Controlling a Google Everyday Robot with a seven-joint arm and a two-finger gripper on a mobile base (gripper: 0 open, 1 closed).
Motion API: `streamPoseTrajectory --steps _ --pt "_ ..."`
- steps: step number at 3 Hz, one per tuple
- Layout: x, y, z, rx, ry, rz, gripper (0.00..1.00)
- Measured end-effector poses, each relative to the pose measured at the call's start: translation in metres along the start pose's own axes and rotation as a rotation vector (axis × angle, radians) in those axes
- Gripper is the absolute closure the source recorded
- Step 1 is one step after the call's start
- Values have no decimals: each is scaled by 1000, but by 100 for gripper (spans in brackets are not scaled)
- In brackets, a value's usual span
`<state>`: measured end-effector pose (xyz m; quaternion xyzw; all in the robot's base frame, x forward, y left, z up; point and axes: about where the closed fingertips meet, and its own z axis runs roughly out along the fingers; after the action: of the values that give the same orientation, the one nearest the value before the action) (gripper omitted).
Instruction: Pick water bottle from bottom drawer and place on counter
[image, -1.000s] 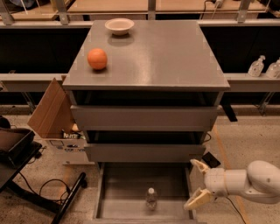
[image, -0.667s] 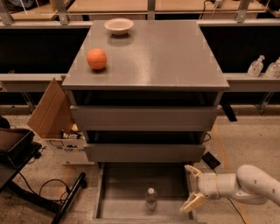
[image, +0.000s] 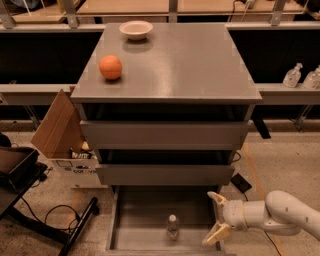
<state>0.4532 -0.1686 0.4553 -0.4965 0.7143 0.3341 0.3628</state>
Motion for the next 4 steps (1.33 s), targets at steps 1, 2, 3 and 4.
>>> streamPoseTrajectory --steps 1,2,3,4 --pt "12 -9 39 -50 -26 -24 0" --pt "37 -18 87 -115 -71 -64 0" --pt "67 -30 123 -151 -103 -97 0" --pt "92 -42 153 -185 -110 -114 0"
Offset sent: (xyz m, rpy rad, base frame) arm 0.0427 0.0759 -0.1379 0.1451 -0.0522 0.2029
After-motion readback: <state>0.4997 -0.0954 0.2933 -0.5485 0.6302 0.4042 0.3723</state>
